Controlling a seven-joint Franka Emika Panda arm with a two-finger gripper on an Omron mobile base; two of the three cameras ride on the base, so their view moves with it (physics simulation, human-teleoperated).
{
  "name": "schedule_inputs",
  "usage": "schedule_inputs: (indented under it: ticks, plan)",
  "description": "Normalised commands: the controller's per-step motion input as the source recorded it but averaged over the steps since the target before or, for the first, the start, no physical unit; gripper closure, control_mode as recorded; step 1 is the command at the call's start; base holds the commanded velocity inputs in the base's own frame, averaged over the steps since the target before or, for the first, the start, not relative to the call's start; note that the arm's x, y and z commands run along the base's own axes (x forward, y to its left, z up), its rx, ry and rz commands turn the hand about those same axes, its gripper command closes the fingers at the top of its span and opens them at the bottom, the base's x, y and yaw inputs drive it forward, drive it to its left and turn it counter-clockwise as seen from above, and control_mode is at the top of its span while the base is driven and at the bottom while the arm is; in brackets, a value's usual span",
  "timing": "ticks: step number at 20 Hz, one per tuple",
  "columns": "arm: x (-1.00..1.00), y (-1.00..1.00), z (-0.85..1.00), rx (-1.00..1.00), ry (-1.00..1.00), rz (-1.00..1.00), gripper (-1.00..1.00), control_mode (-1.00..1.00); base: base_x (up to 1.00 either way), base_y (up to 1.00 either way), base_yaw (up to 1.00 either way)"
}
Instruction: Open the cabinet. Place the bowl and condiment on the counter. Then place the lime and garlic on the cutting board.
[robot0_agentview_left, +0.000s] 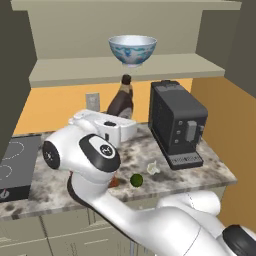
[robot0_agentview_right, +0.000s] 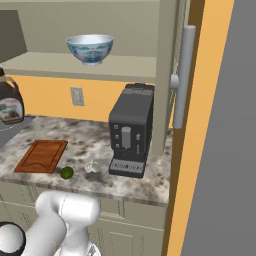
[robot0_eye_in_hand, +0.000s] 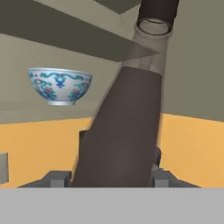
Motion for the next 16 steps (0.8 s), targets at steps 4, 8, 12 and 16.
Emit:
schedule_inputs:
  ticks: [4, 8, 12, 16]
  plan:
    - [0.41, 0.02, -0.5, 0.0, 0.0, 0.22, 1.0, -1.0, 0.0, 0.0, 0.0]
    - [0.41, 0.15, -0.42, 0.0, 0.0, 0.21, 1.0, -1.0, 0.0, 0.0, 0.0]
    - [0.36, 0.38, -0.31, 0.0, 0.0, 0.11, 1.0, -1.0, 0.0, 0.0, 0.0]
    - [0.34, 0.43, -0.23, 0.0, 0.0, 0.03, 1.0, -1.0, 0.0, 0.0, 0.0]
